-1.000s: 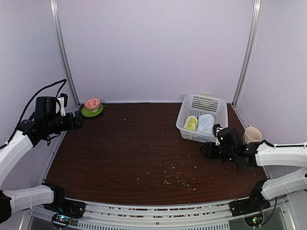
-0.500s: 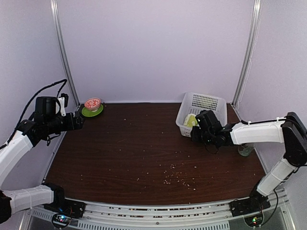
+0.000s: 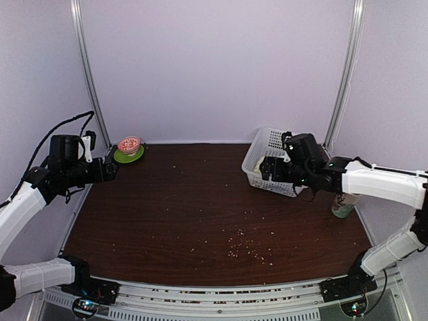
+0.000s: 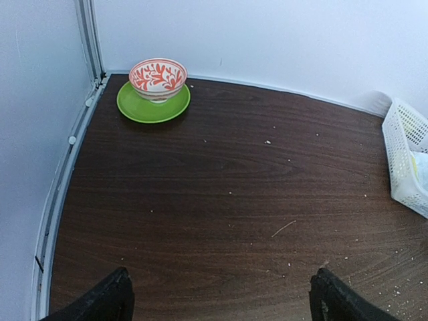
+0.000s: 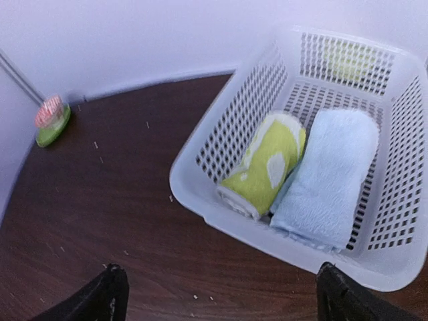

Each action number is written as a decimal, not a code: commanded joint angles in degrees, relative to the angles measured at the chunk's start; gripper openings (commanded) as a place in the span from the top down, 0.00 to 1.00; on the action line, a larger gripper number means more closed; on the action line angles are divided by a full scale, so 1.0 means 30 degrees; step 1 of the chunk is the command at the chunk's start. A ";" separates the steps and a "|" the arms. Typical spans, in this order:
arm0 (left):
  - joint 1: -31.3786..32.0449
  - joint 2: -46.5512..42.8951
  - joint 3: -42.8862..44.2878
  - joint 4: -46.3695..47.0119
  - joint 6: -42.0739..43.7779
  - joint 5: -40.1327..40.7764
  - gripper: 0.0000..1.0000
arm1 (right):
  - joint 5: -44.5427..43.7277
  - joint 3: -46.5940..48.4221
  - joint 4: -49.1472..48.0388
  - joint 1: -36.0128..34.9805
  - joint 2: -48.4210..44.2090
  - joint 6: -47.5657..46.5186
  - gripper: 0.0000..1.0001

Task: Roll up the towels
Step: Move the storage box to the center of the board, then reset both arms

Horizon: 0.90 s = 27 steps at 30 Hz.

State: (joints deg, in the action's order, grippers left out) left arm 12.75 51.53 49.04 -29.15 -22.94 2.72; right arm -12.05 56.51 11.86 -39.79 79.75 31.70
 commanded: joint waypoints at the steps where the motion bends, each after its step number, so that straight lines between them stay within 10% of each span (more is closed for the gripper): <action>1: -0.0005 0.0300 0.0247 0.0380 0.0310 -0.0156 0.07 | -0.4754 -0.0443 0.2636 -0.0109 -0.4635 -0.0004 0.00; 9: -0.0006 0.0803 0.0238 0.0735 0.0810 0.0007 0.07 | -0.6940 -0.5619 0.0352 0.1363 -1.1878 -0.1554 0.00; 19: -0.0007 -0.0177 -0.0593 0.1691 0.1757 -0.0381 0.07 | -0.9831 -0.7073 0.1961 0.2191 -1.1782 0.0070 0.00; 27: -0.0003 -0.0408 -0.0663 0.1350 0.1415 0.0235 0.07 | -0.4761 -0.7632 -0.0727 0.2303 -1.3097 -0.1802 0.00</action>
State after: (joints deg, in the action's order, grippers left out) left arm 12.75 50.81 47.22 -26.94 -18.96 2.57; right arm -35.38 34.22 15.49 -33.08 43.97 30.04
